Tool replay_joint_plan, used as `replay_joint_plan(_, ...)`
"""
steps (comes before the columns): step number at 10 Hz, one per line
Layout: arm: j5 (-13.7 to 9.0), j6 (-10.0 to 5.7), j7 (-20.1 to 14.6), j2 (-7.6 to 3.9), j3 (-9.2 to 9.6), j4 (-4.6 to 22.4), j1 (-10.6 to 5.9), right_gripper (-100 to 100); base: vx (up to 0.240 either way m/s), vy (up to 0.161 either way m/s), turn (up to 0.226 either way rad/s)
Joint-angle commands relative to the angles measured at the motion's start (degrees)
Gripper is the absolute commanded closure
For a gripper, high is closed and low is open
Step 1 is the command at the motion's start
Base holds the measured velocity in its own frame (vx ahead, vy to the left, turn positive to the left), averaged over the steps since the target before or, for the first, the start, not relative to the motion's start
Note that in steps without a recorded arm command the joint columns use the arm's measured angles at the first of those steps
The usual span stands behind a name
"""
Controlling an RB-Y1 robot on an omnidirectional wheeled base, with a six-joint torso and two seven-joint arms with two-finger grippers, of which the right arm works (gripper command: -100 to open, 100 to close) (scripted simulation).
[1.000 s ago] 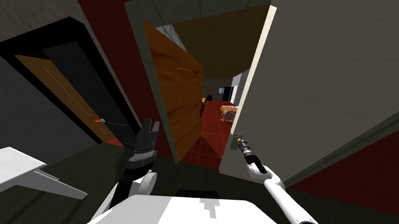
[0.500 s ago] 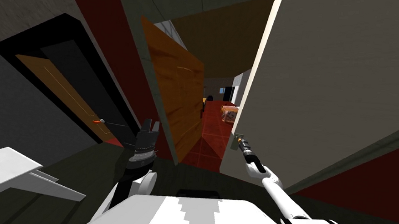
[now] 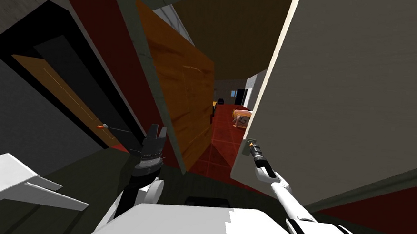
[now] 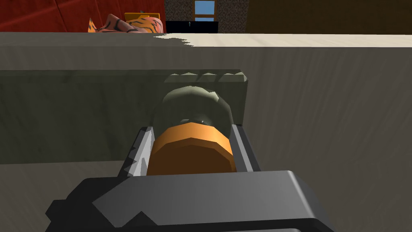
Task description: Push the door open
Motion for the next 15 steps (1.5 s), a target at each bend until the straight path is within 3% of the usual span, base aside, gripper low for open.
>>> replay_joint_plan(1, -0.5, -0.38, 1.8, -0.06, -2.33, -0.2, -0.39, 100, 0.096, -0.026, 0.039)
replay_joint_plan(5, -1.2, -0.80, 6.1, 1.61, -6.54, 1.8, -2.41, 100, 0.094, -0.024, 0.023)
replay_joint_plan(8, -1.4, -0.91, 7.2, 2.06, -7.68, 2.3, -2.95, 100, 0.058, -0.015, 0.015)
replay_joint_plan(11, -2.0, -1.25, 10.7, 3.43, -11.11, 4.0, -4.59, 100, 0.074, -0.021, 0.019)
replay_joint_plan(14, -2.0, -1.25, 10.7, 3.43, -11.11, 4.0, -4.59, 100, 0.031, -0.012, 0.005)
replay_joint_plan(15, -2.3, -1.37, 11.9, 3.89, -12.28, 4.6, -5.14, 100, 0.030, -0.007, 0.021)
